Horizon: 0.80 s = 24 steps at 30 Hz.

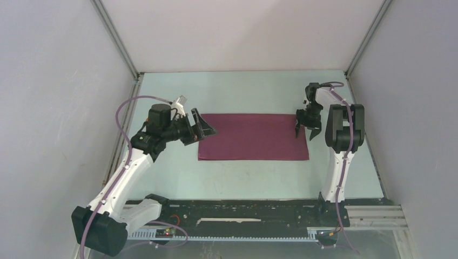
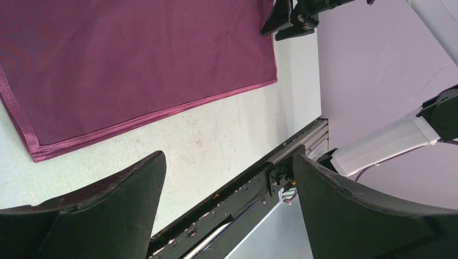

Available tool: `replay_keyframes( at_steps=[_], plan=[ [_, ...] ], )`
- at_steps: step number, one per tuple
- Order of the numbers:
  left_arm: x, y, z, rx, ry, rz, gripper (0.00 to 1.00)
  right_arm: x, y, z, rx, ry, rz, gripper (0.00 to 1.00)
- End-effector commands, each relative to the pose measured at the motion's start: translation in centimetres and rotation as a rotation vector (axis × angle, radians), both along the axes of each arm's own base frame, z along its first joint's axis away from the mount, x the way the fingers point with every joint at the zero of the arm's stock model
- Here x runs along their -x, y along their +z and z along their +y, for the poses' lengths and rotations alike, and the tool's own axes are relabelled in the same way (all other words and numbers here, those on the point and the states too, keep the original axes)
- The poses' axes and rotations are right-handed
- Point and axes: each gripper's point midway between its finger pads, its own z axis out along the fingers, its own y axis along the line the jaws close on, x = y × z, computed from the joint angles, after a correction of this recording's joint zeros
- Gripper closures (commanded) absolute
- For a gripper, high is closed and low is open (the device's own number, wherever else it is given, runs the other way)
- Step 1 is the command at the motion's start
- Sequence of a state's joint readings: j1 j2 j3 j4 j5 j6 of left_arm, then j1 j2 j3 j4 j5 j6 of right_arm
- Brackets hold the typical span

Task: Fold the napkin into a case and place the utensils inside
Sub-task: Smooth out the rectangle-folded napkin at the center of the board, then pick up the rectangle-folded napkin from the center of the board.

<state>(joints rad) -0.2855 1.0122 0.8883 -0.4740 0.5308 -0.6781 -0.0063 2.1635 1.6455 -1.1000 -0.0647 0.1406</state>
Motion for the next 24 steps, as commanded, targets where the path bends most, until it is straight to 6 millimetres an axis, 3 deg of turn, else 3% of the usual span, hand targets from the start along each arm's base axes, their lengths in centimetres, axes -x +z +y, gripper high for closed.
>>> replay_keyframes(
  at_steps=[1,14,24],
  plan=[
    [0.2,0.1,-0.1,0.004,-0.029,-0.029,0.05,-0.3,-0.2,0.0,0.01,0.002,0.013,0.3],
    [0.3,0.2,-0.5,0.022,-0.051,-0.021,0.05,-0.2,-1.9,2.1,0.07,0.026,0.033,0.46],
    [0.4,-0.3,-0.4,0.013,-0.053,-0.01,0.05,-1.1,-1.7,2.5,0.058,0.056,-0.014,0.77]
  ],
)
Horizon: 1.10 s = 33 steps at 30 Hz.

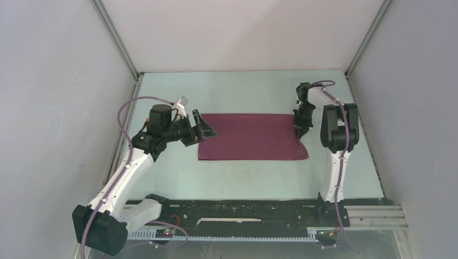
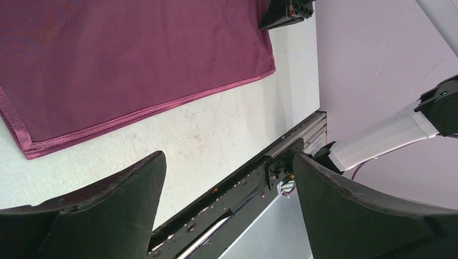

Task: Fold the napkin into a case and place the utensils inside
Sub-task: Pick up the rectangle-folded napkin from the center of the board.

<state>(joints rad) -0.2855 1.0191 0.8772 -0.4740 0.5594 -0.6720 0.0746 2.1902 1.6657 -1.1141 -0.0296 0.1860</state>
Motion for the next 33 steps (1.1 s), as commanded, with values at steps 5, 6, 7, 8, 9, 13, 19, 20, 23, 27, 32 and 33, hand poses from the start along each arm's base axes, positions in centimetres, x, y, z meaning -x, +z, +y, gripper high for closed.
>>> replay_keyframes(
  at_steps=[5,6,7,8,9,13,19,20,23,27,32,33],
  plan=[
    [-0.4,-0.8,0.5,-0.019,-0.006,-0.014,0.05,-1.8,-0.4,-0.5,0.047,0.037,-0.084,1.0],
    [-0.7,-1.1,0.8,-0.03,0.007,-0.011,0.05,-1.9,-0.1,-0.6,0.052,0.038,-0.097,1.0],
    [-0.9,-1.4,1.2,-0.045,0.023,-0.003,0.05,-2.0,0.1,-0.8,0.062,0.037,-0.108,1.0],
    [-1.1,-1.8,1.8,-0.063,0.043,0.009,0.06,-2.1,0.4,-1.0,0.074,0.03,-0.122,1.0],
    [-1.5,-2.4,2.3,-0.084,0.069,0.018,0.06,-2.1,0.8,-1.1,0.073,0.026,-0.138,1.0],
    [-3.5,-5.4,5.7,-0.25,0.215,0.033,0.07,-2.6,2.3,-0.5,0.027,0.014,-0.192,1.0],
    [-4.6,-11.9,7.3,-0.411,0.246,0.226,0.27,-2.7,3.0,0.1,-0.018,0.015,-0.222,1.0],
    [-4.6,-12.8,7.3,-0.418,0.25,0.262,0.32,-2.7,2.9,0.0,-0.017,0.013,-0.224,1.0],
    [-4.5,-14.9,7.6,-0.438,0.274,0.317,0.31,-2.6,2.8,-0.1,-0.018,0.013,-0.228,1.0],
    [-4.2,-15.6,6.8,-0.367,0.307,0.346,0.3,-2.6,2.7,-0.9,-0.009,0.003,-0.234,1.0],
    [-4.6,-13.5,6.5,-0.311,0.348,0.268,0.3,-2.7,3.0,-3.0,0.019,-0.036,-0.243,1.0],
    [-4.6,-13.1,6.6,-0.309,0.351,0.257,0.3,-2.8,3.2,-3.8,0.02,-0.058,-0.249,1.0]
  ],
)
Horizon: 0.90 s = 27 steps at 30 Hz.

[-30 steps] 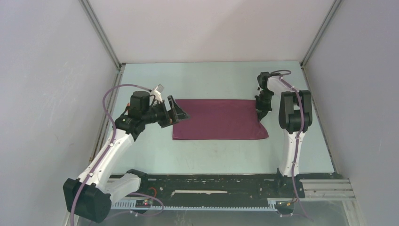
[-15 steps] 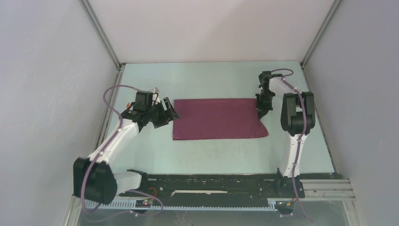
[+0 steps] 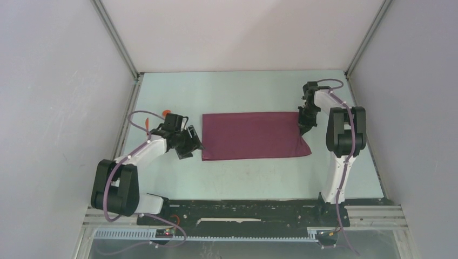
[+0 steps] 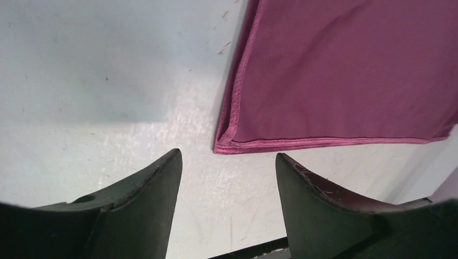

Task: Fold the napkin into a case and place the utensils inside
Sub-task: Pick up the rectangle-folded napkin from the center of the board.

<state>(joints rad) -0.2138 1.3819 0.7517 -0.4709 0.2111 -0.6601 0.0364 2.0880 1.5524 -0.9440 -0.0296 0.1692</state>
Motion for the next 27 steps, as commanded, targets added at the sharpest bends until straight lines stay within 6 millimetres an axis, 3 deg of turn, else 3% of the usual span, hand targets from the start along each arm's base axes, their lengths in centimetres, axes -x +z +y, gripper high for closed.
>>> replay_keyframes(
  at_steps=[1,4,9,17,21,27],
  plan=[
    [-2.2,4.1,-0.5,0.044,0.042,-0.163,0.29,-1.1,2.7,-2.9,0.024,-0.052,-0.093,1.0],
    [-2.2,5.2,-0.6,0.057,0.04,-0.188,0.29,-1.2,3.0,-4.0,0.032,-0.077,-0.101,1.0],
    [-1.7,6.9,-1.0,0.098,0.026,-0.221,0.29,-1.1,3.6,-7.6,0.126,-0.128,-0.095,1.0],
    [-1.0,9.5,-0.7,0.094,0.002,-0.294,0.28,-1.9,5.2,-8.1,0.199,-0.115,-0.137,1.0],
    [-0.9,10.7,0.1,0.051,0.001,-0.34,0.28,-1.8,5.1,-6.4,0.266,-0.069,-0.133,1.0],
    [-0.4,12.0,0.8,0.019,-0.004,-0.386,0.27,-0.9,4.0,1.0,0.317,0.08,-0.092,1.0]
  ],
)
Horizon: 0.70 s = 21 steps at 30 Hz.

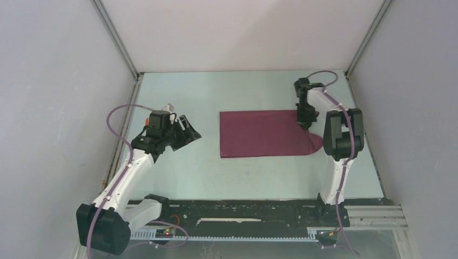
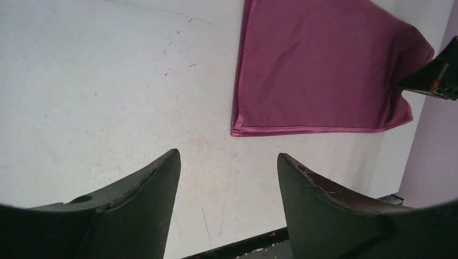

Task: Fold the napkin into a case and place the utensils inside
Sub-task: Pick up the rectangle-folded napkin from the center of the board, then fold the rectangle-folded napkin at the center of the board.

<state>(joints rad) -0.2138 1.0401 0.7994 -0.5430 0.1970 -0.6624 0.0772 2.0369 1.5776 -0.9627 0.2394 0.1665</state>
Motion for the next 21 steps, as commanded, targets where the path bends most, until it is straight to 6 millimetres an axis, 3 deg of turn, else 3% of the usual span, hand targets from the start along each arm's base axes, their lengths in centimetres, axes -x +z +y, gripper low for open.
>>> replay_keyframes(
  at_steps=[1,9,12,17,21],
  plan=[
    [-0.1,2.2,0.7,-0.046,-0.002,-0.083,0.28,0.2,1.1,5.8,0.057,0.105,-0.002,1.0],
    [0.3,2.8,1.0,-0.057,-0.005,-0.114,0.27,0.8,0.5,20.0,-0.067,0.335,0.029,1.0],
    [0.5,2.8,1.2,-0.068,-0.004,-0.116,0.27,1.3,0.6,24.1,-0.14,0.384,0.021,1.0],
    [0.7,2.6,1.2,-0.068,-0.009,-0.112,0.27,1.9,0.9,29.5,-0.31,0.441,0.028,1.0],
    [0.7,2.7,1.2,-0.066,-0.01,-0.116,0.27,2.2,1.0,31.6,-0.387,0.463,0.042,1.0]
  ],
)
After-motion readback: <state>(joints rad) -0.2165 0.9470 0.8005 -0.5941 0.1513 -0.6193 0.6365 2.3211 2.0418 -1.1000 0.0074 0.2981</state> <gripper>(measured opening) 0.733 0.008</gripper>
